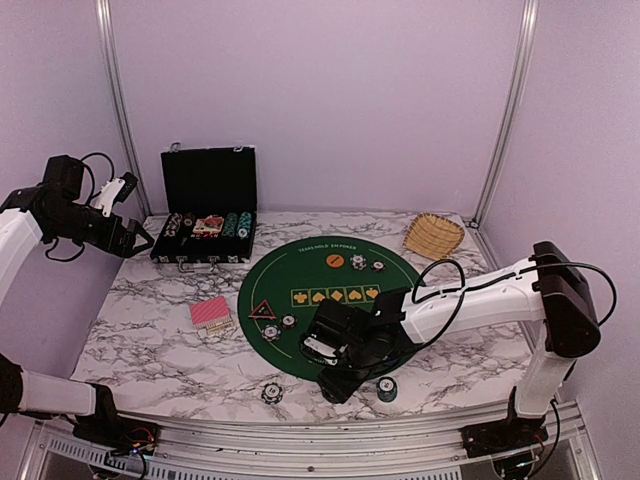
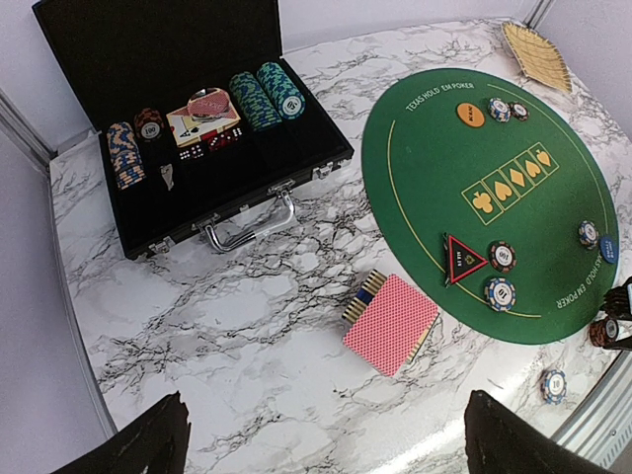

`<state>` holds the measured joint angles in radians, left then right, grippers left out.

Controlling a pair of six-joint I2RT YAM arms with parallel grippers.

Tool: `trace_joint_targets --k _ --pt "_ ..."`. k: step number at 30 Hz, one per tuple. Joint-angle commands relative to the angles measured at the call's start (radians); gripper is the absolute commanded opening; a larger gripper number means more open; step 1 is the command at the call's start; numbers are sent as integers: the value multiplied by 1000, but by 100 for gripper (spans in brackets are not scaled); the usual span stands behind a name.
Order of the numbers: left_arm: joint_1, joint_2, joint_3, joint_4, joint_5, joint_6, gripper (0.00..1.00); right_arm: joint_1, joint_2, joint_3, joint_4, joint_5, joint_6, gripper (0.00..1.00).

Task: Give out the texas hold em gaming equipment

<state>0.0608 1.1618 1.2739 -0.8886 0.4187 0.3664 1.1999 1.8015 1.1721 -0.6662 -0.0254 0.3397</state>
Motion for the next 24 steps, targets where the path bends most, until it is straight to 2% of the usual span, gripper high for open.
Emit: trace_joint_targets --k 1,7,15,21,24 --pt "0 -2 14 -21 11 -1 99 9 16 2 15 3 -2 58" --pt "0 0 14 -21 11 0 99 9 6 11 11 12 -3 47" --pt "0 9 18 -21 24 0 99 9 -22 36 -17 13 4 41" --pt "0 13 23 -21 30 -1 99 12 -44 47 -33 13 12 28" --pt "1 13 25 -21 29 -2 99 13 -51 59 -42 10 12 27"
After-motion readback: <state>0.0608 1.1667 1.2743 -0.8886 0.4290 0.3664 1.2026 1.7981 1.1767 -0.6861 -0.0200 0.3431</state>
